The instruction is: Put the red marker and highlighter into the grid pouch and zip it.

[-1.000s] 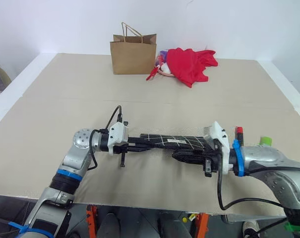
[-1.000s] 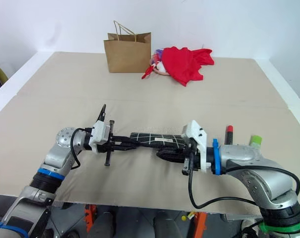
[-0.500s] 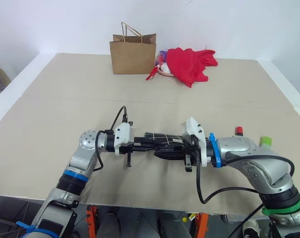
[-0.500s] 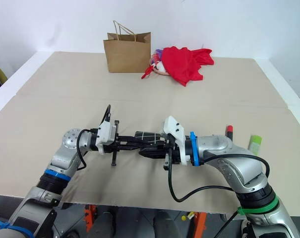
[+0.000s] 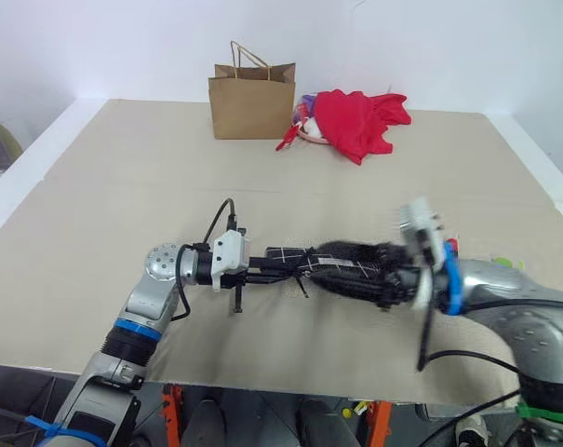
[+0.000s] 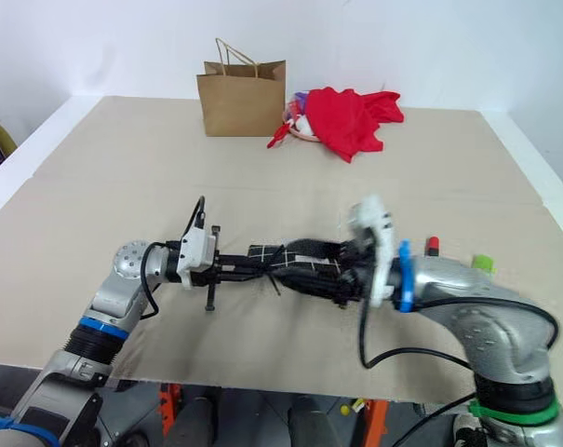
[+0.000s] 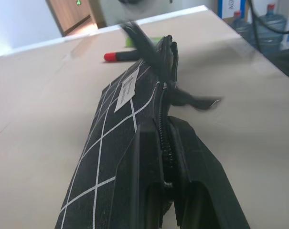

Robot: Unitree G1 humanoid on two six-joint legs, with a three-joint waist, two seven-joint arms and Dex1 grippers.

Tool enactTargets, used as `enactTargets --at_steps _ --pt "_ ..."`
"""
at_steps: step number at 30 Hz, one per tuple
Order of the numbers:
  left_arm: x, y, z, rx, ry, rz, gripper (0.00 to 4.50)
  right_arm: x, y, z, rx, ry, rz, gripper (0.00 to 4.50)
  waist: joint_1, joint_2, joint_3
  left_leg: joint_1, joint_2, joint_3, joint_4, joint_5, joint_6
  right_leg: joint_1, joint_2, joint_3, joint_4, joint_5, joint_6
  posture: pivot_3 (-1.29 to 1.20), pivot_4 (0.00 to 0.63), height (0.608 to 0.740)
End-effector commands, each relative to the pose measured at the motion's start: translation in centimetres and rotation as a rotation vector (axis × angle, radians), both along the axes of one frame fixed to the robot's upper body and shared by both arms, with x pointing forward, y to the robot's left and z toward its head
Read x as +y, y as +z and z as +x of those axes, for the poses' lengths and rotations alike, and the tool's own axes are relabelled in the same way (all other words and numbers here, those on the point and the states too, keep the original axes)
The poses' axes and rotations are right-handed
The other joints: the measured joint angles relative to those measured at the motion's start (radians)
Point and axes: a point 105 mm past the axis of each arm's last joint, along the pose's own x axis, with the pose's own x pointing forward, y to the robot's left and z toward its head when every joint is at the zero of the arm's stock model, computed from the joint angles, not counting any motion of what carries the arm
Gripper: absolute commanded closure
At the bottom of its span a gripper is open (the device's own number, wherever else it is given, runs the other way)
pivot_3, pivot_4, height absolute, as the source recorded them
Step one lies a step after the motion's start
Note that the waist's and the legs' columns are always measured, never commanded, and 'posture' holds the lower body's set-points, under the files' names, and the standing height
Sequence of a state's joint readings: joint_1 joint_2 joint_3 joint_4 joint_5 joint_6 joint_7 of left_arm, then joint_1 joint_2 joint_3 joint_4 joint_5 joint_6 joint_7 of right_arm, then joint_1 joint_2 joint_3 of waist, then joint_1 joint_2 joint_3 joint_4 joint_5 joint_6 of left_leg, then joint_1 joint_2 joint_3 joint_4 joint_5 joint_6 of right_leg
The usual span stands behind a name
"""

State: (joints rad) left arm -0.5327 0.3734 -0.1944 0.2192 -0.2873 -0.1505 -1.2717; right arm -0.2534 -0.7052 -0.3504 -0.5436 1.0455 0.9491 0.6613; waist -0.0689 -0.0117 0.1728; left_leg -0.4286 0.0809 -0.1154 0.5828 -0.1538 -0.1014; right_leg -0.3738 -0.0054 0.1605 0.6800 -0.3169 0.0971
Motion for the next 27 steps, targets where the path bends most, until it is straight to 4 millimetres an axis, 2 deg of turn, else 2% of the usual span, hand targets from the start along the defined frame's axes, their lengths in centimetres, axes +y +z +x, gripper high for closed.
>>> enactTargets --at_steps 1,3,5,12,14,18,22,26,27 --pt "0.6 1.2 0.2 -0.031 0.035 -0.028 4.5 -3.9 0.9 1.0 -0.051 -0.23 0.0 0.12 0.0 0.0 0.0 0.0 0.0 0.0 0.0 0.0 0.0 0.0 0.0 0.0 0.0 0.0 0.0 0.0 0.15 0.74" --pt "0.8 1.5 0.4 -0.024 0.052 -0.042 4.5 -6.6 0.1 2.3 -0.05 -0.429 -0.019 0.12 -0.004 0.0 0.0 0.0 0.0 0.0 0.0 0.0 0.0 0.0 0.0 0.0 0.0 0.0 0.0 0.0 0.15 0.74" --pt "1.0 1.8 0.6 -0.01 0.07 -0.061 4.5 -9.7 -1.6 3.2 -0.059 -0.64 -0.095 0.12 -0.005 0.001 0.0 0.001 0.0 0.0 0.0 0.0 0.0 0.0 0.0 0.0 0.0 0.0 0.0 0.0 0.15 0.74" --pt "1.2 2.8 0.2 0.024 0.074 -0.095 4.5 -14.7 -6.6 3.4 -0.018 -1.054 -0.199 0.12 -0.006 0.001 0.0 0.001 0.0 0.0 -0.001 0.0 0.0 -0.001 0.0 0.0 0.0 -0.001 -0.001 0.0 0.15 0.74" --pt "1.2 2.9 0.1 0.022 0.078 -0.094 4.5 -15.4 -7.3 3.1 -0.008 -1.109 -0.218 0.12 -0.005 0.002 0.0 0.0 0.0 0.0 -0.001 0.0 0.0 0.0 0.0 0.0 0.0 -0.001 -0.001 0.0 0.15 0.74" --pt "1.2 3.0 -0.1 0.018 0.082 -0.092 4.5 -15.4 -9.4 2.8 0.056 -1.141 -0.23 0.12 -0.006 0.003 0.0 0.001 0.0 0.0 -0.001 0.0 0.0 0.0 0.0 0.0 0.0 0.0 -0.001 0.0 0.15 0.74" --pt "1.2 3.1 -0.3 0.013 0.086 -0.092 4.5 -14.3 -11.3 2.8 0.145 -1.149 -0.178 0.12 -0.006 0.003 0.0 0.001 0.0 0.0 -0.001 0.0 0.0 0.0 0.0 0.0 0.0 -0.001 -0.001 0.0 0.15 0.74" --pt "1.2 3.1 -0.4 0.009 0.091 -0.088 4.5 -13.7 -13.1 2.6 0.222 -1.153 -0.19 1.43 -0.006 0.002 0.0 0.001 0.0 0.0 -0.001 0.0 0.0 0.0 0.0 0.0 0.001 -0.001 -0.001 0.0 0.15 0.74" --pt "1.2 3.2 -0.4 0.007 0.093 -0.091 4.5 -13.9 -13.4 2.6 0.231 -1.164 -0.201 2.01 -0.006 0.002 -0.001 0.001 0.0 0.0 -0.001 0.0 0.0 0.0 0.0 0.0 0.001 -0.001 -0.001 0.0 0.15 0.74"
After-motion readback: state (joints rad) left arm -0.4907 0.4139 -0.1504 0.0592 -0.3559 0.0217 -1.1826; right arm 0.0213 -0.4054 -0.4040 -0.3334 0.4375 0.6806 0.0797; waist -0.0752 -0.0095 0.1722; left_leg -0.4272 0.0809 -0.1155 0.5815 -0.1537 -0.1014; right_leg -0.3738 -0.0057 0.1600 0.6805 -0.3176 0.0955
